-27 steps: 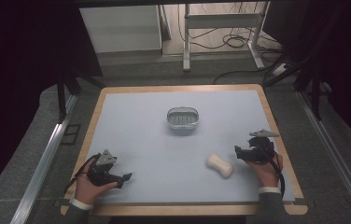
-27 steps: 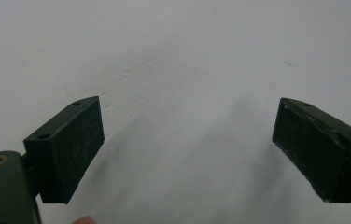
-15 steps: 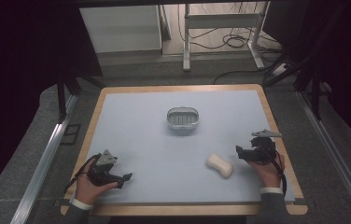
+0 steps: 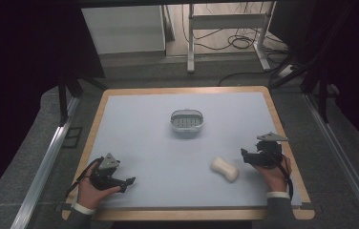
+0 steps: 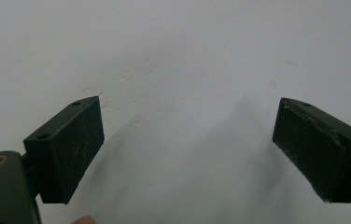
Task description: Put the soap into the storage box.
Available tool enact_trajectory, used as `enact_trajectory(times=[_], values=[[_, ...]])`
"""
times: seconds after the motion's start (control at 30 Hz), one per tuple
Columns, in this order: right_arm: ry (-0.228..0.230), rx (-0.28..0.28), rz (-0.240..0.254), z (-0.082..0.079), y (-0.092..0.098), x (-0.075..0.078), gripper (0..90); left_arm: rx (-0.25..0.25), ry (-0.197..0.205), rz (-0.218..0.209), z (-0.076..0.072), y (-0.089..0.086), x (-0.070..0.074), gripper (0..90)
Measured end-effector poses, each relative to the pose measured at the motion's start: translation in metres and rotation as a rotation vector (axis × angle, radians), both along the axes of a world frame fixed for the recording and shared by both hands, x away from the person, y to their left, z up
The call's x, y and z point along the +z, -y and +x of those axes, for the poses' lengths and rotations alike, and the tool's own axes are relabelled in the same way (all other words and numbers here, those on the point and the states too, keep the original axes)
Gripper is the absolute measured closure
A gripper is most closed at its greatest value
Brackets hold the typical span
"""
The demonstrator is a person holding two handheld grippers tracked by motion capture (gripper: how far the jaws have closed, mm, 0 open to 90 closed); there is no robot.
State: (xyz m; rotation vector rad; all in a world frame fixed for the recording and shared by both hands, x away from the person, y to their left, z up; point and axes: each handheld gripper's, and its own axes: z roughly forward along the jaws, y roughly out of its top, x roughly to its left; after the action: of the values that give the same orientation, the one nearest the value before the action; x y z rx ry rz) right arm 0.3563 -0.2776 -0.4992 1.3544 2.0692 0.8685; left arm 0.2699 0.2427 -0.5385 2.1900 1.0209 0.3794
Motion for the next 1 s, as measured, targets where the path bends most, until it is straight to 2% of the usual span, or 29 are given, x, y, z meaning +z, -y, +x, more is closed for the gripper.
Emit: enact_trajectory(times=[0.4, 0.57, 0.77, 1.0], values=[[-0.016, 0.015, -0.03, 0.0, -0.002, 0.002, 12.0, 0.009, 0.004, -0.007, -0.001, -0.002, 0.002, 9.3], [-0.025, 0.031, -0.025, -0.001, -0.004, 0.004, 12.1, 0.013, 0.004, -0.018, -0.001, -0.003, 0.003, 9.3], [-0.062, 0.058, -0.025, -0.003, -0.003, 0.007, 12.1, 0.016, 0.006, -0.024, -0.001, -0.003, 0.003, 9.4], [-0.078, 0.079, -0.03, -0.008, -0.001, 0.012, 12.3, 0.014, 0.006, -0.023, -0.001, -0.003, 0.003, 9.4]])
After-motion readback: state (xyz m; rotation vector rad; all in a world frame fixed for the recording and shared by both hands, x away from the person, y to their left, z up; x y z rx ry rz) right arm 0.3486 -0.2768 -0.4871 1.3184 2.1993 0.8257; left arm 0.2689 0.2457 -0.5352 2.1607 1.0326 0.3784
